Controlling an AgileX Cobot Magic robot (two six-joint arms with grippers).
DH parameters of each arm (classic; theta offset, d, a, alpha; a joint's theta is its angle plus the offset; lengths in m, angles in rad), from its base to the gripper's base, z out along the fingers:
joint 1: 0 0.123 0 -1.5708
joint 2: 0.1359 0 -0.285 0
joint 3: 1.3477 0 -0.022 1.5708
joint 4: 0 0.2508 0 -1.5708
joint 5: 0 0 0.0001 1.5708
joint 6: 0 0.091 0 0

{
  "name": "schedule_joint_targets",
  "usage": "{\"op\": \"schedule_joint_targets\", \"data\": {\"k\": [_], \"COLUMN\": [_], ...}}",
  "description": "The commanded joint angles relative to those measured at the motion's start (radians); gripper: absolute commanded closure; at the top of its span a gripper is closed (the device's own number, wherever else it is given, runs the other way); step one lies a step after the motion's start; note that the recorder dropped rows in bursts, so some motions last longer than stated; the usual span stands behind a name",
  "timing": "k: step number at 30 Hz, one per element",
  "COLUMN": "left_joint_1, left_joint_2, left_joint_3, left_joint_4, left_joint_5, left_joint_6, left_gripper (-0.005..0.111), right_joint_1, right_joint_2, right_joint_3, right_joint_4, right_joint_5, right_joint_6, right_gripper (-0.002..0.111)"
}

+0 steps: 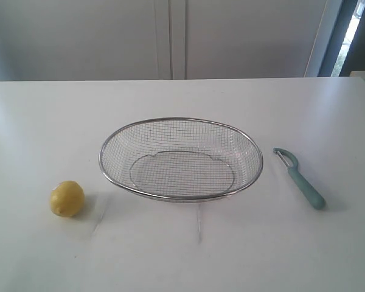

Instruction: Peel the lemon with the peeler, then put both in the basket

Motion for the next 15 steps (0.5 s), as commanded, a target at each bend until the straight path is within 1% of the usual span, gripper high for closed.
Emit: {"op": "schedule_joint_targets", "data": {"k": [1, 4, 9, 15], "left_joint_1": [-0.007, -0.007, -0.007, -0.007], "left_joint_2": [-0.004, -0.004, -0.004, -0.004], "left_joint_3": [0.003, 0.003, 0.003, 0.003], "left_joint_4": [-0.008, -0.008, -0.008, -0.008], "left_joint_5": [-0.004, -0.004, -0.004, -0.004], "left_joint_6": [-0.006, -0.006, -0.006, -0.006], "left_gripper": [0.107, 0.107, 0.107, 0.107], "right_joint_1": [0.000, 0.000, 0.000, 0.000], "right_joint_2": [0.071, 0.122, 0.207, 0.311], "right_joint_3": [-0.093, -0.143, -0.205, -0.237], "right_joint_4": [-0.014, -0.017, -0.019, -0.029], "right_joint_5": [0.299, 0.441, 0.686, 0.829], "right_joint_6": [0.002, -0.026, -0.179, -0.341], "right_gripper": [0.108, 0.108, 0.108, 0.108]}}
